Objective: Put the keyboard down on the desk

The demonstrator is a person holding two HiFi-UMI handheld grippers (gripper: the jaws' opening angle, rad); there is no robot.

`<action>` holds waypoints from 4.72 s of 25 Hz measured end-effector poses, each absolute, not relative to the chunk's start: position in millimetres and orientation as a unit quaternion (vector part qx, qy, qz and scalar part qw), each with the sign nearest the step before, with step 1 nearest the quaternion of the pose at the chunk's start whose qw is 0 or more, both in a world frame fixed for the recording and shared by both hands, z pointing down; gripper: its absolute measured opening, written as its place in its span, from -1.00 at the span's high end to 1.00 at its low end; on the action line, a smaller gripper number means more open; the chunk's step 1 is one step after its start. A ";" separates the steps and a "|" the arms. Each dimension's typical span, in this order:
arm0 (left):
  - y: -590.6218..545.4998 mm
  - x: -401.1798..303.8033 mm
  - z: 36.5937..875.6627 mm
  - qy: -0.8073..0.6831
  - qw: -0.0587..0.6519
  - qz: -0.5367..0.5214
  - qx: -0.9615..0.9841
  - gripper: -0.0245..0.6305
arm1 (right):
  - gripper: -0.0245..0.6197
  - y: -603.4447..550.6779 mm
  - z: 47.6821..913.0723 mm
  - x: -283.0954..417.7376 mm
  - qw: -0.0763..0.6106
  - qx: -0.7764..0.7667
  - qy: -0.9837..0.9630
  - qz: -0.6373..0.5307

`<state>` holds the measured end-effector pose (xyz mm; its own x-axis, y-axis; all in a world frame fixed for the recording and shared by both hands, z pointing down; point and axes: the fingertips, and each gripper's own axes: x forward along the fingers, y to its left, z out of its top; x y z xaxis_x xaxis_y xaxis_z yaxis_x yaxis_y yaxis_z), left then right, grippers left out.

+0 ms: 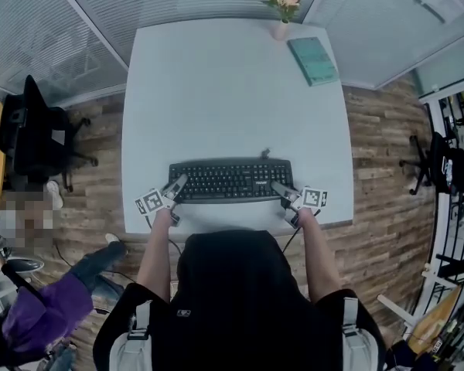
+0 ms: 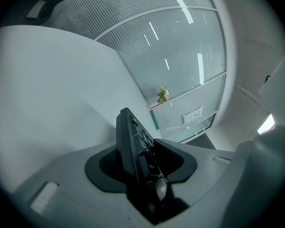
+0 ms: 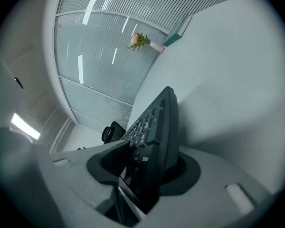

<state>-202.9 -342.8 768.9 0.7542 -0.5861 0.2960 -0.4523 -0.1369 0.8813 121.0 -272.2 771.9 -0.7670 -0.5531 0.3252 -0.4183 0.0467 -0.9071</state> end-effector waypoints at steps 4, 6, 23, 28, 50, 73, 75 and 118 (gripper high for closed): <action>-349.5 -206.7 779.5 -0.376 0.551 -0.047 0.743 0.37 | 0.29 -278.8 779.8 126.0 0.022 -0.377 0.718 -0.585; -351.5 -207.8 780.6 -0.389 0.542 -0.039 0.744 0.34 | 0.24 -281.1 782.3 128.0 0.013 -0.388 0.717 -0.579; -344.9 -215.9 777.1 -0.464 0.408 0.112 0.779 0.12 | -0.09 -267.5 804.0 144.5 -0.107 -0.461 0.701 -0.533; -332.1 -215.3 788.6 -0.462 0.412 0.137 0.773 0.10 | -0.10 -259.2 807.2 148.0 -0.140 -0.469 0.706 -0.512; -321.5 -226.0 797.9 -0.469 0.337 0.223 0.785 0.07 | -0.22 -256.7 809.8 145.7 -0.221 -0.521 0.698 -0.439; -312.7 -228.9 780.4 -0.476 0.295 0.229 0.796 0.07 | -0.24 -255.1 786.5 154.8 -0.217 -0.525 0.739 -0.362; -311.1 -228.5 775.8 -0.479 0.290 0.224 0.797 0.07 | -0.24 -253.0 784.4 155.9 -0.220 -0.524 0.745 -0.347; -128.0 -161.1 706.9 -0.471 0.262 0.188 0.821 0.88 | 0.91 -125.4 744.9 170.8 -0.218 -0.434 0.835 -0.261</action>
